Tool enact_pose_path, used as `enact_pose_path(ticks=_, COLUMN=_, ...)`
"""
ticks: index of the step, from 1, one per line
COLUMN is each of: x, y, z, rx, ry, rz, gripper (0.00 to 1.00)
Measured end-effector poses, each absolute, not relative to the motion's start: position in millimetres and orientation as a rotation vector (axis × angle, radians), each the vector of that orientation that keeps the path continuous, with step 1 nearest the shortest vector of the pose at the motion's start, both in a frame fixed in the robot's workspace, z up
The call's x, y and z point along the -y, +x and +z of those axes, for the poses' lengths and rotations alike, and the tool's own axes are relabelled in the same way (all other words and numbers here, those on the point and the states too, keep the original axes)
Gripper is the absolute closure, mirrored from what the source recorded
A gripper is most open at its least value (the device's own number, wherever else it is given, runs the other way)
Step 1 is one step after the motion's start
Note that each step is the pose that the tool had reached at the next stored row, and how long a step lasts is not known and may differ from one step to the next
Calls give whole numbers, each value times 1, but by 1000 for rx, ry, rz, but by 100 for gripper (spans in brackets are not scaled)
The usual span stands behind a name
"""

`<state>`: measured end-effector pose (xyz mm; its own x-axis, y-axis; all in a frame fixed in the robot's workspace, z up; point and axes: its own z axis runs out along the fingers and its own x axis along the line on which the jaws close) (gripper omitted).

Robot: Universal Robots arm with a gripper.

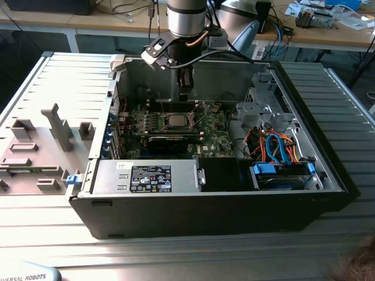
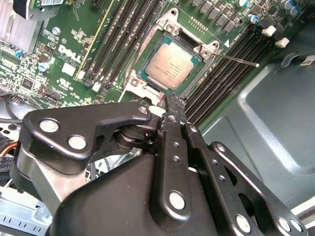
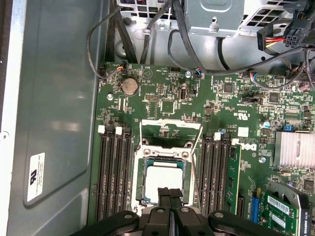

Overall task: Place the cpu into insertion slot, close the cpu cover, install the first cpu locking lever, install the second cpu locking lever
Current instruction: 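Close the cpu cover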

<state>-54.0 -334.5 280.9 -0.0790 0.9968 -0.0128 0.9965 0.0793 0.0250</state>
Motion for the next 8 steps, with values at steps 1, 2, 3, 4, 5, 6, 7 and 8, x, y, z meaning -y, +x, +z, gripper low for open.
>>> enact_pose_path(ticks=1, x=334, y=-53, z=281, rx=-2288, ry=2114, rz=15, gripper=89)
enact_pose_path(ticks=2, x=334, y=-52, z=281, rx=-2288, ry=2114, rz=15, gripper=89)
enact_pose_path(ticks=3, x=334, y=-52, z=281, rx=-2288, ry=2114, rz=15, gripper=89)
enact_pose_path(ticks=4, x=334, y=-50, z=281, rx=-2288, ry=2114, rz=15, gripper=89)
enact_pose_path(ticks=5, x=334, y=-49, z=281, rx=-2288, ry=2114, rz=15, gripper=89)
enact_pose_path(ticks=6, x=334, y=-48, z=281, rx=-2288, ry=2114, rz=15, gripper=89)
enact_pose_path(ticks=7, x=334, y=-48, z=281, rx=-2288, ry=2114, rz=15, gripper=89)
enact_pose_path(ticks=8, x=334, y=-47, z=281, rx=-2288, ry=2114, rz=15, gripper=89)
